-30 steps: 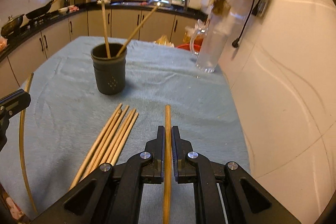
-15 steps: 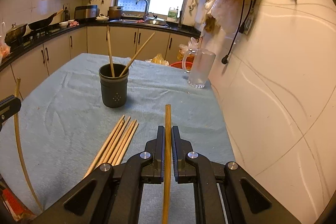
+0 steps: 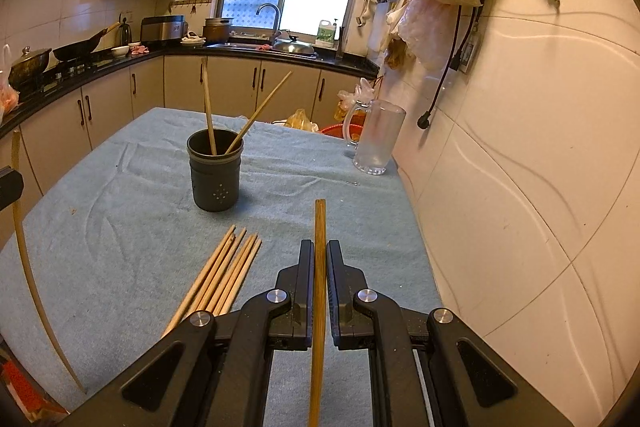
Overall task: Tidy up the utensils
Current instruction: 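Carry the held chopsticks upright toward the grey holder cup with both tools, then lower the chopsticks into the holder cup and open both tools, then move both tools back to the chopsticks and grasp one with the left tool, then hold a chopstick in the left tool while the right tool grasps another chopstick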
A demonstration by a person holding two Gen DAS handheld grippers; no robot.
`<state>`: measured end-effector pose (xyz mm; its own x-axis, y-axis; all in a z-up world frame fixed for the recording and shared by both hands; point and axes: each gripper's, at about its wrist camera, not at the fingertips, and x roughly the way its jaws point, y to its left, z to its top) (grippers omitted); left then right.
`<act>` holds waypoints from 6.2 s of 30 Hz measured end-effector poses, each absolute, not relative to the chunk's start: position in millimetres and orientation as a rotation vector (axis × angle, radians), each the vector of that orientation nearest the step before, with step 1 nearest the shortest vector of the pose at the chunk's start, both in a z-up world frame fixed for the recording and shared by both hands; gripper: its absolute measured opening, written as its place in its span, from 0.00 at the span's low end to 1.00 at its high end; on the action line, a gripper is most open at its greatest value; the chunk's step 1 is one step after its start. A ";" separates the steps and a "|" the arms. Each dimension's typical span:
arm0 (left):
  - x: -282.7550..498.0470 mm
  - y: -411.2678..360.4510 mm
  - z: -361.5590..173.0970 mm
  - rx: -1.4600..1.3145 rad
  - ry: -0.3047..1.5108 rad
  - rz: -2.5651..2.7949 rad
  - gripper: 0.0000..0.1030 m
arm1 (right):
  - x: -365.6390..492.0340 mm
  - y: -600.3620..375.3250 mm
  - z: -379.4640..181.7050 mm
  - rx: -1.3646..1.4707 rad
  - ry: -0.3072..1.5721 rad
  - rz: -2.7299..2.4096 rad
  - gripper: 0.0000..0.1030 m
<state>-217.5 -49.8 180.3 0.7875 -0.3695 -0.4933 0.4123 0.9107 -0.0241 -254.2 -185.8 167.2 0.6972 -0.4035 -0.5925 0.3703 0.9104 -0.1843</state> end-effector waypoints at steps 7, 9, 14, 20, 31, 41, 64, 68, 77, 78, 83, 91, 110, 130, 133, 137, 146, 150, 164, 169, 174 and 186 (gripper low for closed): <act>-215.3 -49.9 184.1 0.081 0.508 -0.421 0.06 | -250.3 -189.4 166.3 -0.052 0.682 -0.430 0.06; -213.8 -49.6 185.2 0.078 0.507 -0.421 0.06 | -248.0 -190.9 165.7 -0.049 0.687 -0.429 0.06; -211.5 -49.4 188.8 0.074 0.506 -0.423 0.06 | -242.6 -194.9 163.2 -0.046 0.695 -0.428 0.06; -206.3 -51.9 196.1 0.064 0.497 -0.427 0.06 | -235.1 -198.8 158.8 -0.044 0.706 -0.430 0.06; -191.3 -58.1 209.6 0.026 0.506 -0.462 0.06 | -227.5 -217.0 164.5 0.018 0.659 -0.413 0.06; -156.8 -76.2 264.6 0.000 0.409 -0.544 0.06 | -214.1 -262.7 218.3 0.217 0.497 -0.250 0.06; 14.4 -159.1 298.8 -0.078 0.360 -0.495 0.06 | -105.4 -264.8 285.2 0.268 0.333 -0.094 0.06; 41.2 -174.7 265.1 -0.058 0.436 -0.487 0.06 | -83.4 -266.3 263.1 0.285 0.381 -0.098 0.06; 60.8 -175.7 217.3 -0.043 0.536 -0.463 0.06 | -48.6 -282.5 205.9 0.355 0.526 -0.096 0.06; 60.8 -175.1 215.9 -0.042 0.537 -0.458 0.06 | -47.0 -284.0 202.3 0.361 0.532 -0.098 0.07; 54.3 -170.6 210.6 -0.026 0.539 -0.442 0.07 | -43.7 -286.4 192.8 0.373 0.550 -0.102 0.08; 25.4 -155.7 220.2 -0.015 0.480 -0.391 0.45 | -49.1 -280.7 202.0 0.323 0.527 -0.105 0.32; -79.0 -104.6 234.5 0.055 0.452 -0.344 0.58 | -148.4 -260.3 249.4 0.263 0.460 -0.151 0.49; -134.3 -72.3 165.0 0.087 0.608 -0.362 0.67 | -230.3 -258.0 152.4 0.296 0.752 -0.189 0.60; -127.6 -76.9 131.0 0.108 0.697 -0.380 0.67 | -224.2 -255.4 118.3 0.326 0.834 -0.156 0.60; -118.2 -89.5 90.3 0.137 0.820 -0.435 0.67 | -215.5 -249.1 76.9 0.347 0.911 -0.123 0.58; -113.8 -144.6 39.7 0.236 0.913 -0.607 0.55 | -211.1 -262.1 50.9 0.435 0.886 -0.122 0.50; -105.2 -167.7 19.9 0.284 0.964 -0.624 0.29 | -210.5 -268.8 50.0 0.455 0.868 -0.131 0.50; -90.5 -145.4 18.0 0.273 0.972 -0.527 0.07 | -170.9 -236.8 29.5 0.323 0.954 -0.086 0.46; -94.1 -142.5 16.6 0.273 0.947 -0.530 0.07 | -157.0 -230.8 28.5 0.265 0.956 -0.153 0.25; -94.4 -139.6 16.6 0.252 0.937 -0.529 0.07 | -153.4 -237.8 25.5 0.281 0.978 -0.183 0.15; -94.9 -134.6 14.6 0.214 0.931 -0.526 0.07 | -134.8 -213.4 28.7 0.269 0.981 -0.139 0.15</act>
